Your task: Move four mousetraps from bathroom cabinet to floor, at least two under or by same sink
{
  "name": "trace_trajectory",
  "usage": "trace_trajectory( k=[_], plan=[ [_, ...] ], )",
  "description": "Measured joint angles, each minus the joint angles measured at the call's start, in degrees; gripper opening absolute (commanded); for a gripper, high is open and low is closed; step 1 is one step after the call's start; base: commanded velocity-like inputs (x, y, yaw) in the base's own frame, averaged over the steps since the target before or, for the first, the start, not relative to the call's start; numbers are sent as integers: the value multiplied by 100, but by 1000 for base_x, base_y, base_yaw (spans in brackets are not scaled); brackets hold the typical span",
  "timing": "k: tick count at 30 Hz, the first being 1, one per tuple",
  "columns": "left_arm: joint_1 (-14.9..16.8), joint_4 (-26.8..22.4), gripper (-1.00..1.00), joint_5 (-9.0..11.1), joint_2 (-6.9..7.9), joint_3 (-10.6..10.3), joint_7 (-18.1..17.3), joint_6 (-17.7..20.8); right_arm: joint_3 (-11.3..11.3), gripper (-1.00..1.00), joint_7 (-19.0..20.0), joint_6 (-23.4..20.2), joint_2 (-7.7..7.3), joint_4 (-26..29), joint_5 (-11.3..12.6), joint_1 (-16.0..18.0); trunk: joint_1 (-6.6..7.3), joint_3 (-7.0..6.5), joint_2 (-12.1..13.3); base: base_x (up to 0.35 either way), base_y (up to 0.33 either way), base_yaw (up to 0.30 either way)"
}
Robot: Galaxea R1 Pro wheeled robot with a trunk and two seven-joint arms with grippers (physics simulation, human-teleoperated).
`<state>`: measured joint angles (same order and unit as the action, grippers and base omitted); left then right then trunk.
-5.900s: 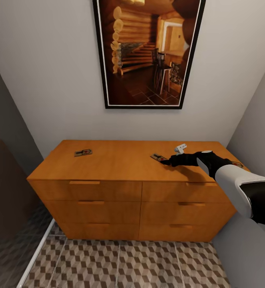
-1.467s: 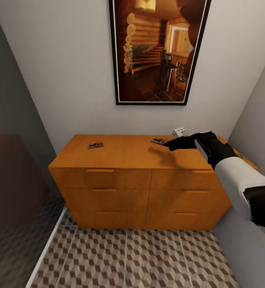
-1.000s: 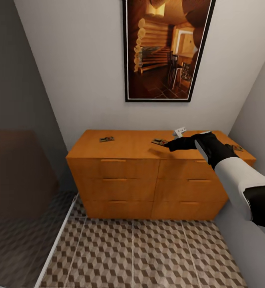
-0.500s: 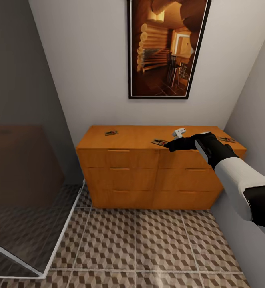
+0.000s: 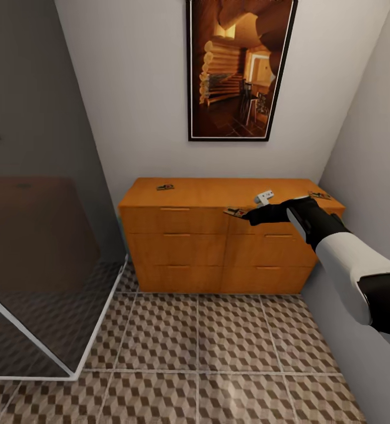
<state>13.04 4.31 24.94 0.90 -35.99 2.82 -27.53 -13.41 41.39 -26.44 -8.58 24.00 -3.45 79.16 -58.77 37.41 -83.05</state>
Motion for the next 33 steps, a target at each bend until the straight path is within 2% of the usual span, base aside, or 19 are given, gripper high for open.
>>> trace_trajectory(
  k=[7,10,11,12,14,16,20,23,28,31,33],
  plan=[
    [1,1,-100,0,2,0,0,0,-19,-100,-14,59,21,-368,-43,0,2,0,0,-211,0,0],
    [1,0,-100,1,2,0,0,3,-39,-100,-121,342,46,-789,-44,1,3,0,0,-28,0,0],
    [0,-2,-100,1,2,0,0,6,-72,-100,-271,762,123,-1321,-83,-1,3,1,0,-10,0,0],
    [0,-1,-100,0,2,0,0,7,-50,-100,-308,904,149,-1525,-86,1,3,0,0,-7,0,0],
    [1,0,-100,0,2,0,0,9,-75,-100,-433,1468,230,-2018,-170,-27,3,1,0,-3,0,0],
    [1,0,-100,0,2,0,0,12,-106,-100,-523,1861,274,-2210,-291,-355,3,1,0,-1,0,0],
    [1,-3,-100,1,-4,0,1,9,-120,-100,-682,2188,298,-2297,-421,-1187,3,2,0,0,0,0],
    [0,-6,-100,0,-12,0,2,15,-85,-100,-757,2562,301,-2311,-430,-1516,3,1,0,0,0,0],
    [-1,-10,-100,0,-19,0,17,16,-81,-100,-796,3129,304,-2307,-445,-2436,3,1,0,0,0,0],
    [1,-26,-100,-5,-31,12,46,23,-72,-100,-1039,3528,330,-2306,-428,-3051,3,1,0,0,0,0],
    [-1,-75,-100,-14,-69,15,56,30,-71,-100,-1377,3852,422,-2308,-415,-3450,3,1,0,0,0,0]
  ],
)
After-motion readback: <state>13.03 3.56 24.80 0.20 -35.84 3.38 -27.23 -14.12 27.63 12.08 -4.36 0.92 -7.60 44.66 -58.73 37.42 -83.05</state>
